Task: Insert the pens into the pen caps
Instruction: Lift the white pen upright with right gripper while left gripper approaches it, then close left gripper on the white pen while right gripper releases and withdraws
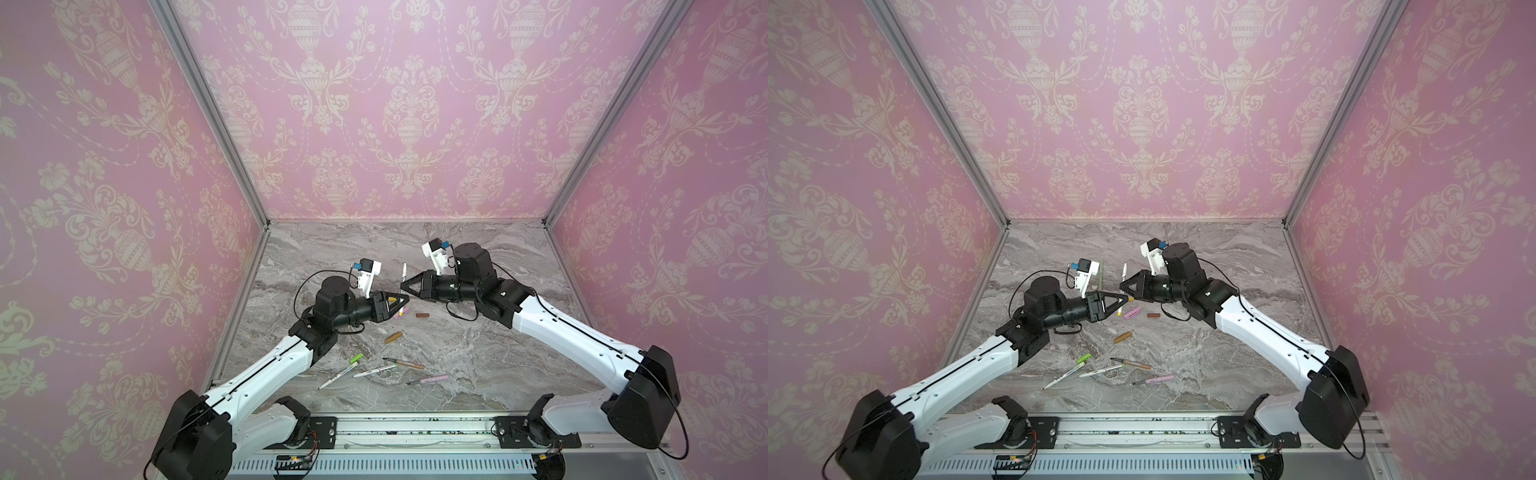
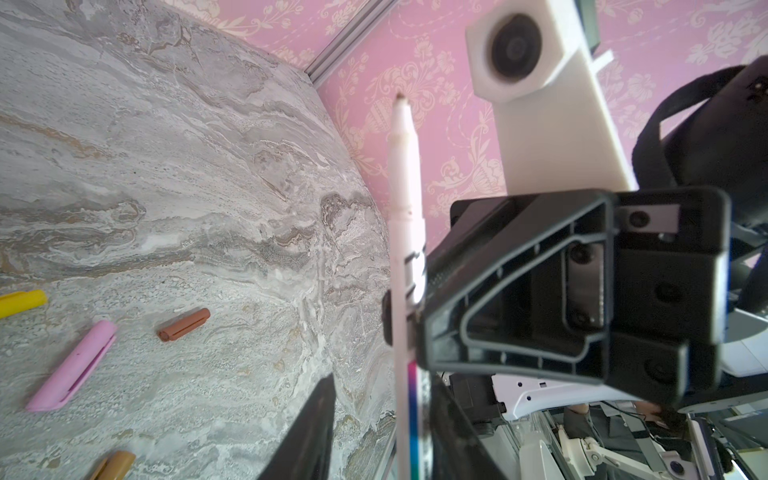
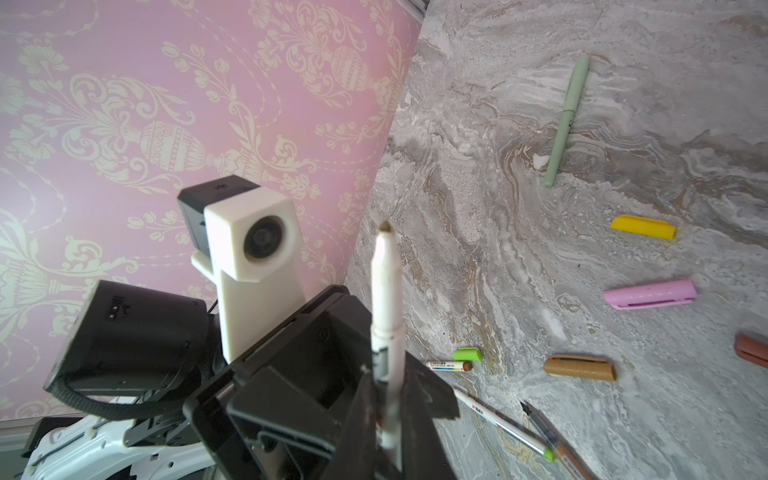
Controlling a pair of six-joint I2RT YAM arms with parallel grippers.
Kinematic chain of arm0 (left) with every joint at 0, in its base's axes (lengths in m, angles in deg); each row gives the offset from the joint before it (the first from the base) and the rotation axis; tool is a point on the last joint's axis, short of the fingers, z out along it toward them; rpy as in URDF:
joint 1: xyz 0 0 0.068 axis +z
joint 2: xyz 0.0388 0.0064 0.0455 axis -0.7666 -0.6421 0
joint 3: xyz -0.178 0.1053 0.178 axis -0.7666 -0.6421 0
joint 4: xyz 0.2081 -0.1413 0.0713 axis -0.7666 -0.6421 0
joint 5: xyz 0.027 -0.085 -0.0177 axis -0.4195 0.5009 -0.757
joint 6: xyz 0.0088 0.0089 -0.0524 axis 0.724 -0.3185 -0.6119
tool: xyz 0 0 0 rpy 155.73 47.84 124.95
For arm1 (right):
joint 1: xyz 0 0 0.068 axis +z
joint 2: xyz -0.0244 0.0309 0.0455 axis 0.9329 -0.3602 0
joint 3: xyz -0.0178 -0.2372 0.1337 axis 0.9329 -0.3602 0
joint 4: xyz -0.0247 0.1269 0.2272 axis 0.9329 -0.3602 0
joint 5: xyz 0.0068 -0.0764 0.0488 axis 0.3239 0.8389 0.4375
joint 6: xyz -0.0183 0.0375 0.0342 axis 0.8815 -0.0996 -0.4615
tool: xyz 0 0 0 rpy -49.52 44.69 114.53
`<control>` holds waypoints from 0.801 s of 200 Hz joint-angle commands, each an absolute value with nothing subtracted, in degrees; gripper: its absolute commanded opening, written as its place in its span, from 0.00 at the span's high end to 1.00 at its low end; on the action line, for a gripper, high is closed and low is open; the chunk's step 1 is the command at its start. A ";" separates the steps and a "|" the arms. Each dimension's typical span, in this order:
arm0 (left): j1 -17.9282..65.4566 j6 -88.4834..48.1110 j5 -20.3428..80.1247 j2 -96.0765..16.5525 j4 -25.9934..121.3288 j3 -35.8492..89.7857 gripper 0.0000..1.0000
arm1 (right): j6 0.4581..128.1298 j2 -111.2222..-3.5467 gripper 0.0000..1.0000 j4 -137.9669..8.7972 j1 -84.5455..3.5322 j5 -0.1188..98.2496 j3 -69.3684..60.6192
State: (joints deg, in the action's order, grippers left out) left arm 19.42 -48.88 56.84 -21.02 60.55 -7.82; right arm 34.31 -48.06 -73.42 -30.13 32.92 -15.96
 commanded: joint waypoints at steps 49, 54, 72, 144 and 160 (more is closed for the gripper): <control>19.07 -48.81 53.83 -20.84 60.34 -6.60 1.00 | 36.07 -45.67 1.00 -75.00 -29.69 33.65 -15.68; 19.03 -48.61 53.65 -20.74 60.00 -6.70 1.00 | 36.43 -45.85 1.00 -75.50 -29.70 33.80 -15.15; 19.05 -47.09 51.15 -19.60 56.70 -6.82 1.00 | 38.52 -46.55 0.89 -78.09 -29.69 34.39 -12.53; 21.62 -41.56 21.78 -13.61 27.54 -5.37 1.00 | 55.68 -60.42 0.47 -106.36 -27.95 49.13 8.52; 22.62 -42.59 19.69 -11.99 26.75 -6.54 1.00 | 55.18 -66.38 0.44 -111.65 -27.79 50.67 13.94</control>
State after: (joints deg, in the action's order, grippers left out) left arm 21.10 -43.48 28.90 -14.48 34.41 -6.38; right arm 49.55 -58.42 -97.53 -28.55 44.38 7.65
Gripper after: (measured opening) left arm 0.125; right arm 0.538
